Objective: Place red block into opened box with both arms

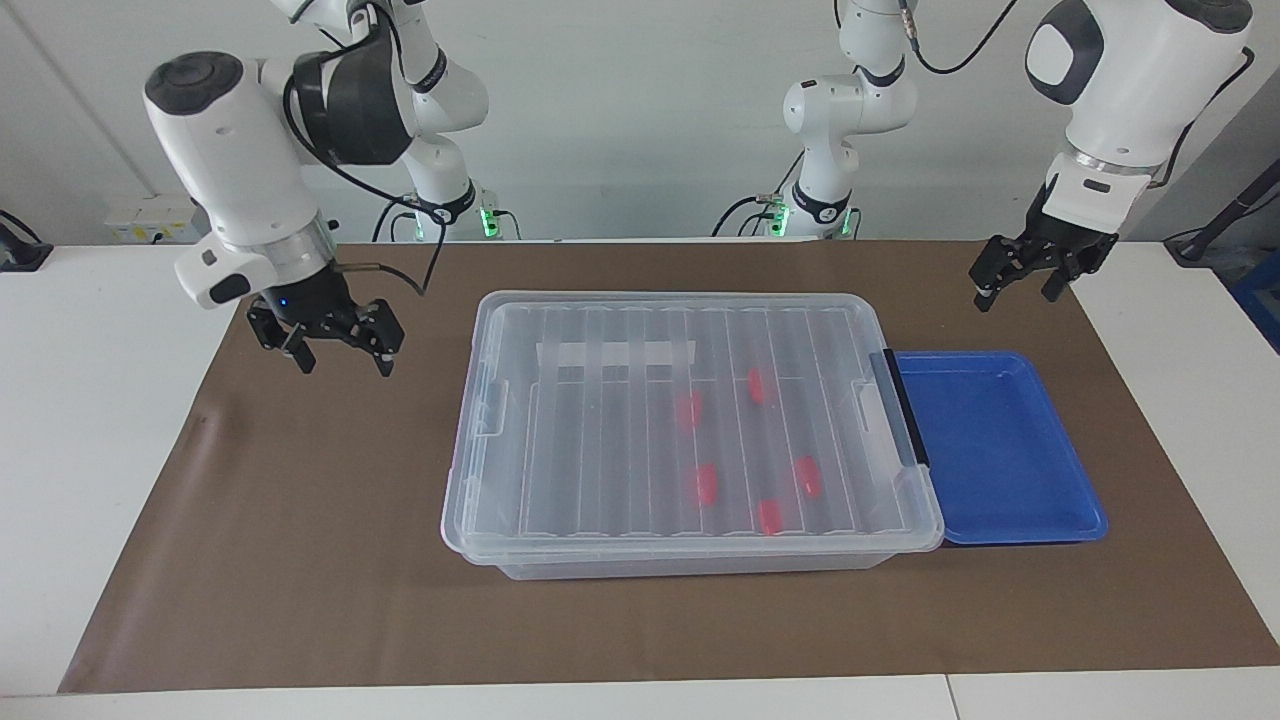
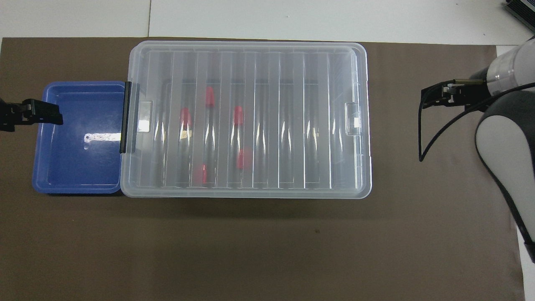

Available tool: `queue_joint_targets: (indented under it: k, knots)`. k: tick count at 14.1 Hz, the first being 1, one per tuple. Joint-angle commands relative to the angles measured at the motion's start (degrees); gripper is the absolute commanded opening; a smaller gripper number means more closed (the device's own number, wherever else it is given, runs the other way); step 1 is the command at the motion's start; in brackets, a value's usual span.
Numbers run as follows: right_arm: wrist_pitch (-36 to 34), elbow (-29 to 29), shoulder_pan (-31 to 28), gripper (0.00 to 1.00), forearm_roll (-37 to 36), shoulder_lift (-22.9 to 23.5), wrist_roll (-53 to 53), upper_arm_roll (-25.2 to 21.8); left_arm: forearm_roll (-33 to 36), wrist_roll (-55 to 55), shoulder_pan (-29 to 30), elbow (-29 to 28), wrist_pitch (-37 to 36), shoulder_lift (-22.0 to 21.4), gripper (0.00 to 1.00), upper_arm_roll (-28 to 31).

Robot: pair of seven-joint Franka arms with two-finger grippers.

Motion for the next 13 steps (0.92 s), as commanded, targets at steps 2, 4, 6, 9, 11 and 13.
queue_joint_targets:
  k: [2, 4, 6, 9, 11, 13]
  knots:
    - [-10.21, 1.64, -2.80, 1.00, 0.13, -5.18, 0.47, 0.68, -0.93, 0.03, 0.81, -0.94, -0.54, -1.30, 1.00, -0.44]
    - [-11.82, 0.52, -2.98, 1.00, 0.14, -6.32, 0.65, 0.77, -0.93, 0.03, 0.81, -0.94, -0.54, -1.30, 1.00, -0.44]
    - [-11.47, -2.74, -3.07, 1.00, 0.14, -8.08, 0.39, 0.77, -0.93, -0.06, 0.81, -0.94, -0.54, -1.30, 1.00, -0.44]
    - [-7.87, -6.25, -3.07, 1.00, -0.03, -9.48, 0.65, 0.68, -0.93, 0.03, 0.81, -0.94, -0.54, -1.30, 1.00, -0.44]
    - [-7.51, -6.88, -2.46, 1.00, -0.91, -9.84, 0.47, 0.77, -1.02, -0.06, 0.81, -0.94, -0.63, -1.30, 1.00, -0.44]
    - [-7.51, -6.62, -2.54, 1.00, -0.91, -9.75, 0.30, 0.86, -0.93, 0.03, 0.81, -0.94, -0.63, -1.30, 1.00, -0.44]
